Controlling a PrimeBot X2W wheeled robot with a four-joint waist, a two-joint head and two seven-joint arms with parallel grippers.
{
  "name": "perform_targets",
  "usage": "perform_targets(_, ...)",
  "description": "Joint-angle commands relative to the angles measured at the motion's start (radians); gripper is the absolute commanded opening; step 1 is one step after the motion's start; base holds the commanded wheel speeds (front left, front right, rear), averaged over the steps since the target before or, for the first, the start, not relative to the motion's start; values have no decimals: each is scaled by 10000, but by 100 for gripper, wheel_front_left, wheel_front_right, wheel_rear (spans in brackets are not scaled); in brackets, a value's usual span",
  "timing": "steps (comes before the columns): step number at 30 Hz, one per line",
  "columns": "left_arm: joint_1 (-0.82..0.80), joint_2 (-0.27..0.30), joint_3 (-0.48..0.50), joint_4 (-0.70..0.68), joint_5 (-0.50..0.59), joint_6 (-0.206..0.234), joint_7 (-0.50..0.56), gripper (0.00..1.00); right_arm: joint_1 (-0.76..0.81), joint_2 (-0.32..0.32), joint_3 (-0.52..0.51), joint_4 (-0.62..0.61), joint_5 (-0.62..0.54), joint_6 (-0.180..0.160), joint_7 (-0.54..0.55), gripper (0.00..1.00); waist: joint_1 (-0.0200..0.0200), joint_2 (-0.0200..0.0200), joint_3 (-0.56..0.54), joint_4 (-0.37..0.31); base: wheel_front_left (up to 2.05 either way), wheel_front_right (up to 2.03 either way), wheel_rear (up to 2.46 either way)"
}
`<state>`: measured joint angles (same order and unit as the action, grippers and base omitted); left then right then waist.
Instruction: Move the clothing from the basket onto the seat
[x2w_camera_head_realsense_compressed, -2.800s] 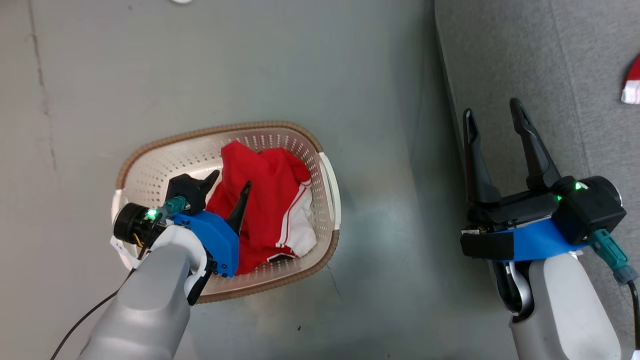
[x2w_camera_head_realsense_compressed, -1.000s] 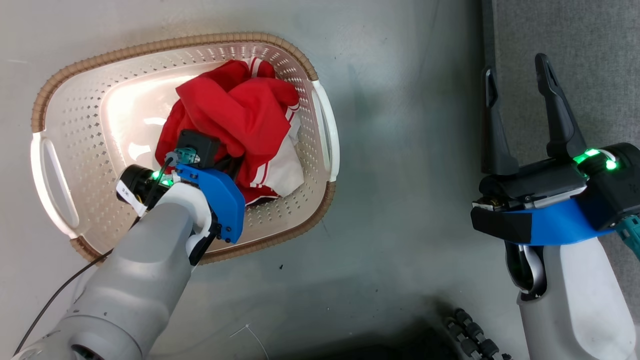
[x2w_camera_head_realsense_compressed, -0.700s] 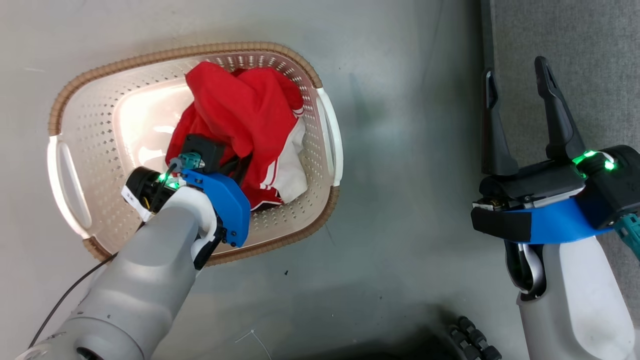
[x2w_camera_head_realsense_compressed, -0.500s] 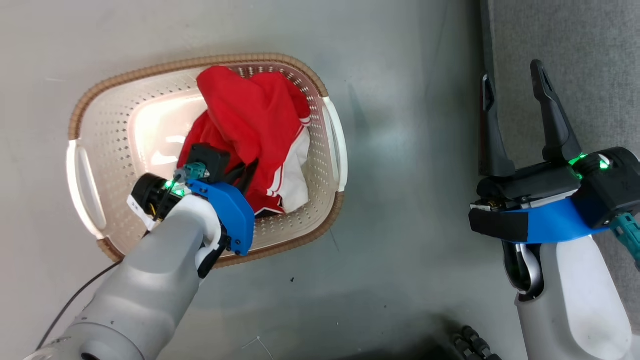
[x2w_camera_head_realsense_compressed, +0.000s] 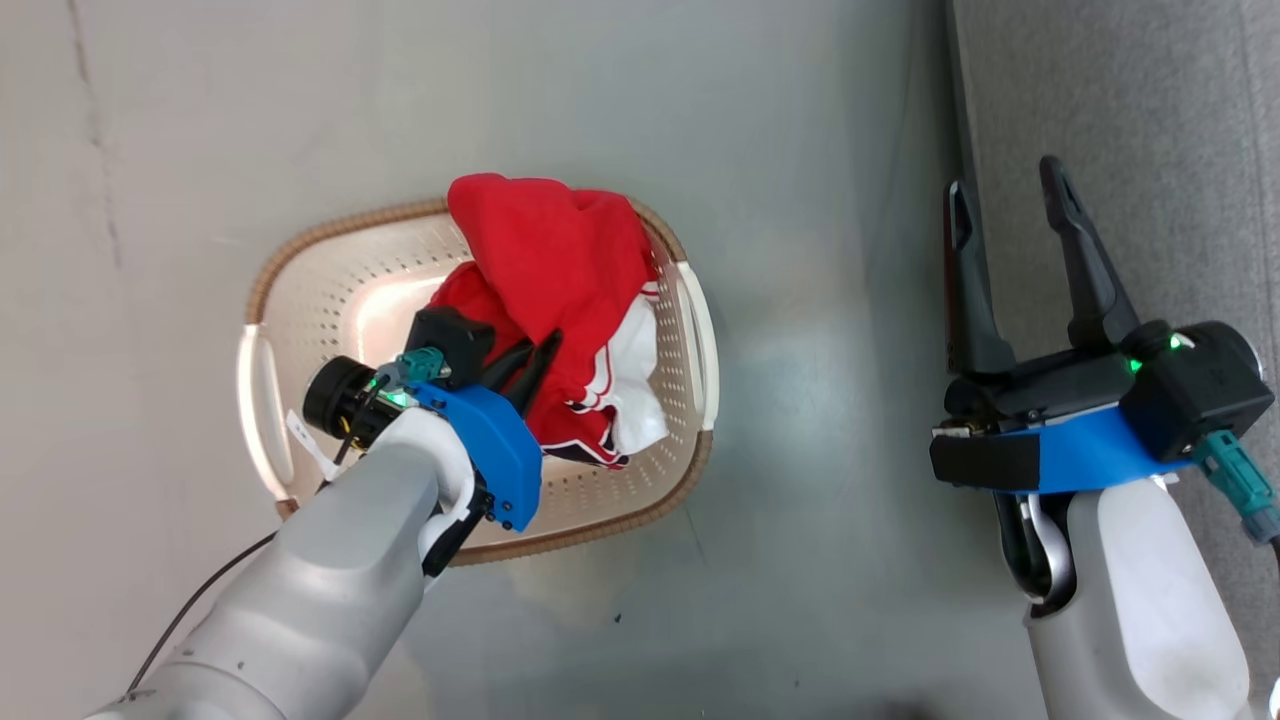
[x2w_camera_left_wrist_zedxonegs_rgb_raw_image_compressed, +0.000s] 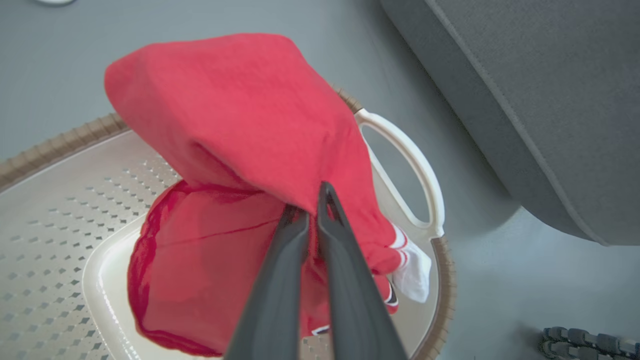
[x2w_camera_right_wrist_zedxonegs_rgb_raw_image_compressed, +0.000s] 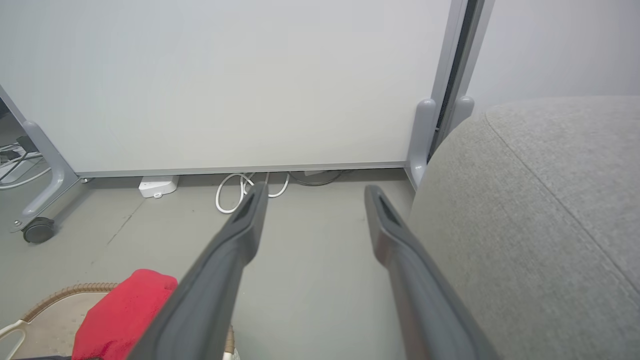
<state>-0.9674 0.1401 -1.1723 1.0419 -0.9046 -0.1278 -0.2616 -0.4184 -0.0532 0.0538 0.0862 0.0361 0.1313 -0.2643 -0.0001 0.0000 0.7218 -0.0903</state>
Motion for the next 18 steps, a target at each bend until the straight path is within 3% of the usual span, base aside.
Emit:
perform_targets(1, 183, 68, 81, -109, 153, -46, -40, 0, 108, -35, -27, 69, 65, -11, -3, 100, 1, 0, -381, 151, 0, 0, 0)
perform_targets(18, 1801, 76, 2781, -2324, 2638, 111, -45, 0, 1071, -257, 31, 746, 215, -11, -3, 100, 1, 0, -2823, 732, 0, 0, 0)
